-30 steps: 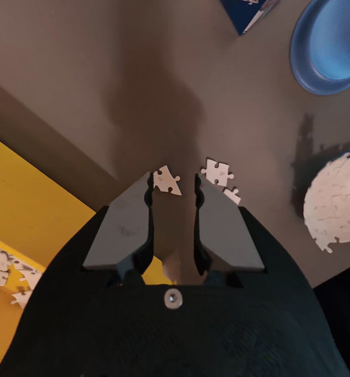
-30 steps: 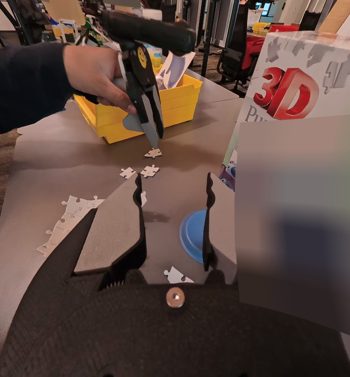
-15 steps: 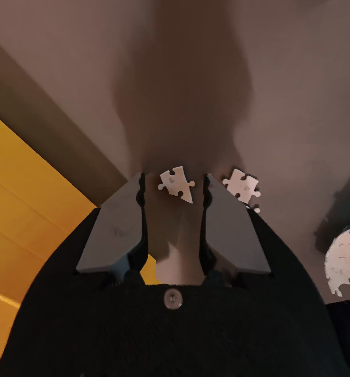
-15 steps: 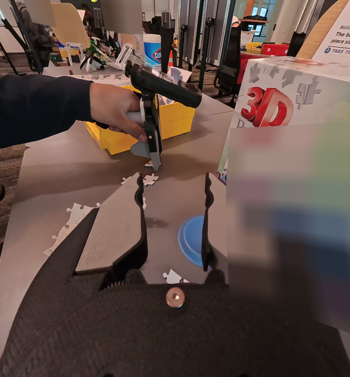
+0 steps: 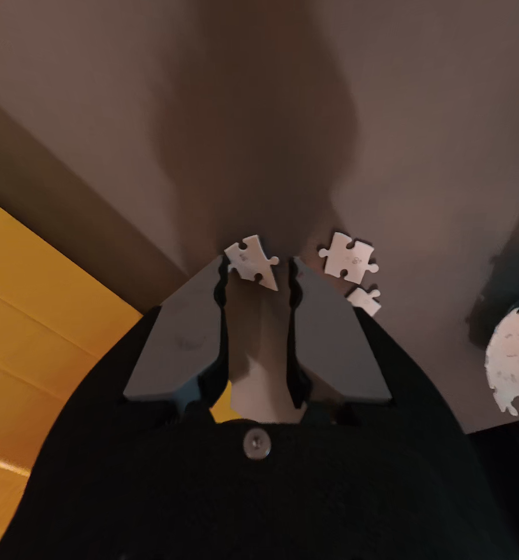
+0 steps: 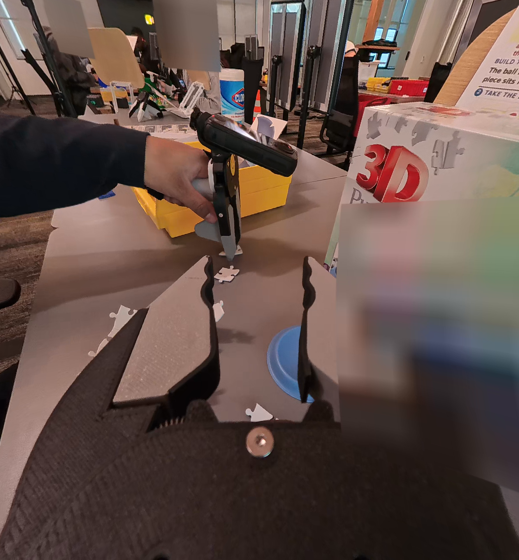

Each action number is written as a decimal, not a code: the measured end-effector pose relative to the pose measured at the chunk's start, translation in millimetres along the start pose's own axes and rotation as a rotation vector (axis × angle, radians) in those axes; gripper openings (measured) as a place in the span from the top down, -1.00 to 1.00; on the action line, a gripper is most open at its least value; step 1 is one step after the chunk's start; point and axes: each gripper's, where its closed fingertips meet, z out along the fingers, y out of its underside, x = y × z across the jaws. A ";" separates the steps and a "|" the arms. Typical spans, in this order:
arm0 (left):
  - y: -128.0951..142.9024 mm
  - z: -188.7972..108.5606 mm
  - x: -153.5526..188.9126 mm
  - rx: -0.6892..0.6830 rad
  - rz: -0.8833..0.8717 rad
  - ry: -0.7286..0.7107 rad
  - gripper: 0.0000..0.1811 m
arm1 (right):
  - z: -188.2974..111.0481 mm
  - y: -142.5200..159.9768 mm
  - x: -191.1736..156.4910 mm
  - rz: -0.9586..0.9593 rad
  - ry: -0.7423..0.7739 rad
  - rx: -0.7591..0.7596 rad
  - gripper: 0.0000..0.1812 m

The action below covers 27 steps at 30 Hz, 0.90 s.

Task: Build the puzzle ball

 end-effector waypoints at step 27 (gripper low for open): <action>-25.0 -105.4 154.7 0.671 1.389 -0.666 0.66 | 18.6 12.8 -33.6 0.285 -0.324 -0.018 0.42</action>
